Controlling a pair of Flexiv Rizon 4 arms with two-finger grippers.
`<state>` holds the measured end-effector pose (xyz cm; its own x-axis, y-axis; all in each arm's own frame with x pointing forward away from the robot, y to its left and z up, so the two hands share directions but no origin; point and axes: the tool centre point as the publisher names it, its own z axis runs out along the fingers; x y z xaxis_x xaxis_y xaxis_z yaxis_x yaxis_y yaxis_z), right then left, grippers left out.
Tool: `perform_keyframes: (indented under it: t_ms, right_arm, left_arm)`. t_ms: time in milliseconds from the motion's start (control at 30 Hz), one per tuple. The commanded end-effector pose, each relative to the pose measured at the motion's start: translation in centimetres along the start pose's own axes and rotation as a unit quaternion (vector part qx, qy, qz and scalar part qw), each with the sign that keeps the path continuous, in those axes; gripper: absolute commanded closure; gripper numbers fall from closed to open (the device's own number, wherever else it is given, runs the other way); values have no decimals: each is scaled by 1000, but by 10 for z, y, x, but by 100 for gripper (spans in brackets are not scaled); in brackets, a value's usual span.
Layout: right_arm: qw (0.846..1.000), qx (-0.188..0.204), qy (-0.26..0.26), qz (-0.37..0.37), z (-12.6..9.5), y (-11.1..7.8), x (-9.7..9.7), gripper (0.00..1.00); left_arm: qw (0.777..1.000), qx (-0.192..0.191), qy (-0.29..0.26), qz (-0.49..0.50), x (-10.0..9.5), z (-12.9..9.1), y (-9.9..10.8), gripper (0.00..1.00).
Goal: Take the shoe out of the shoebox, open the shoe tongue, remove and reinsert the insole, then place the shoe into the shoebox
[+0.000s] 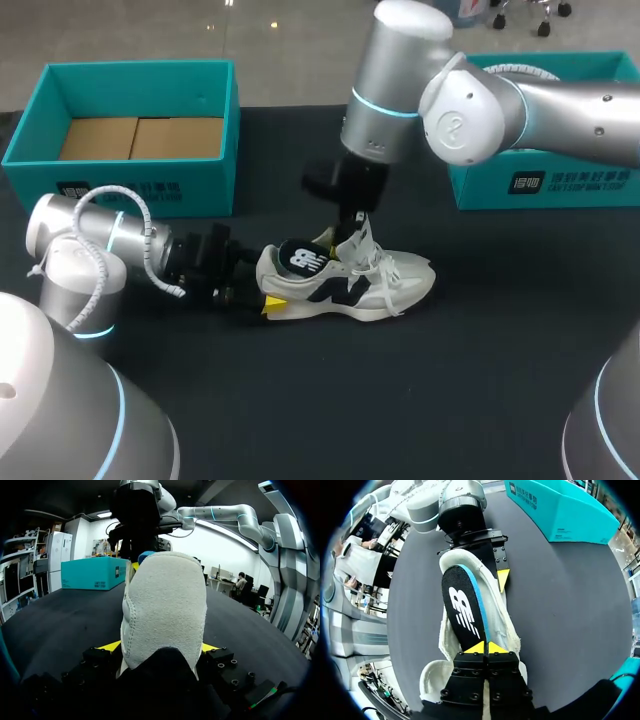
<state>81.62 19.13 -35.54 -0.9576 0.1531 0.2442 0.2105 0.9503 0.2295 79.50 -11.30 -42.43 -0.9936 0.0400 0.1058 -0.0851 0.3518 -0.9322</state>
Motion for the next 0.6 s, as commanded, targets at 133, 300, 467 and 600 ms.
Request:
perform_keyframes:
  t_ms: [133,300,467,600]
  right_arm:
    - [999,-35,6,-30,-6,16,8,100]
    - [997,-46,21,-51,-6,31,13,100]
    - [996,-60,34,-63,-8,43,16,100]
    - [994,-68,49,-66,-7,48,15,100]
  left_arm:
    - [1000,-1,0,0,-1,1,4,100]
    - [1000,-1,0,0,-1,1,4,100]
    - [1000,-1,0,0,-1,1,4,100]
    - [1000,-1,0,0,-1,1,4,100]
